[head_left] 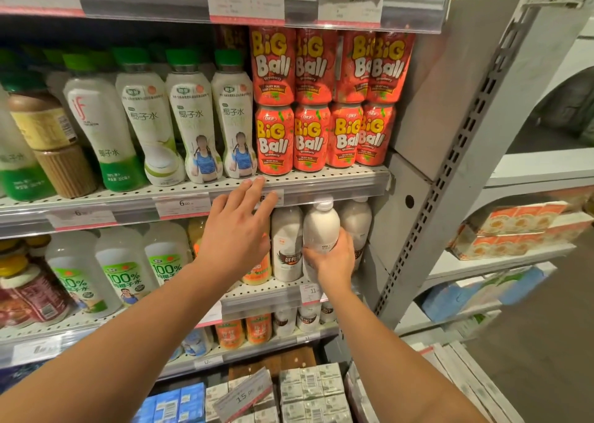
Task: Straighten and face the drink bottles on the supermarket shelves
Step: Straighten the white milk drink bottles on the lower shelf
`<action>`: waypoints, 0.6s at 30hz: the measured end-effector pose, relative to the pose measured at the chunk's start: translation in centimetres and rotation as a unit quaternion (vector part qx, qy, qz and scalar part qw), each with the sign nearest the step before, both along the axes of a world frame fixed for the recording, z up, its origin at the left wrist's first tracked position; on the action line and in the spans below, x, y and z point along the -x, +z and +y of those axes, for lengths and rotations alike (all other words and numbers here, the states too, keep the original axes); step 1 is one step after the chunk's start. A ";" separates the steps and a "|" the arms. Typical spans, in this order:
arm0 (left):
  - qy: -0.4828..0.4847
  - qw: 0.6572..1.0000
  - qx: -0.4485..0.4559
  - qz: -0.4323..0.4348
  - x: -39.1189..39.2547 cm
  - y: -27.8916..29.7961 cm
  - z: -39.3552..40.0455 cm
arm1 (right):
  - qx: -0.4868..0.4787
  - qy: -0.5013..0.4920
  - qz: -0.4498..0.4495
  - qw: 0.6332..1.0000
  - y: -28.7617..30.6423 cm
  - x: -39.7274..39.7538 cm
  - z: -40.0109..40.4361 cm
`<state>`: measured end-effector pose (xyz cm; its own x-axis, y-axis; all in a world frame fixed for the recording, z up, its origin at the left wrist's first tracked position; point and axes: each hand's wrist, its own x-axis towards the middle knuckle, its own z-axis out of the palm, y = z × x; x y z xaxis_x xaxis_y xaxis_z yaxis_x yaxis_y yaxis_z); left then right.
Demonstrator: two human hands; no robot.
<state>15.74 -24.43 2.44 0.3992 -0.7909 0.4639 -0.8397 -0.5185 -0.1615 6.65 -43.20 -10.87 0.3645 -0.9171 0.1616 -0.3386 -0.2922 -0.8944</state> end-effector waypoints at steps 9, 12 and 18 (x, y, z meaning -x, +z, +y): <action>-0.004 1.000 0.005 -0.009 -0.2 0.0 0.0 | 0.027 -0.039 0.068 0.997 -1.1 -0.5 0.4; -0.003 1.000 0.005 -0.009 -0.3 0.2 -0.1 | 0.046 -0.047 0.108 0.992 -0.8 -0.7 0.5; -0.010 1.000 0.014 -0.005 -0.3 0.1 0.0 | 0.015 -0.068 0.178 0.982 -2.1 0.3 1.7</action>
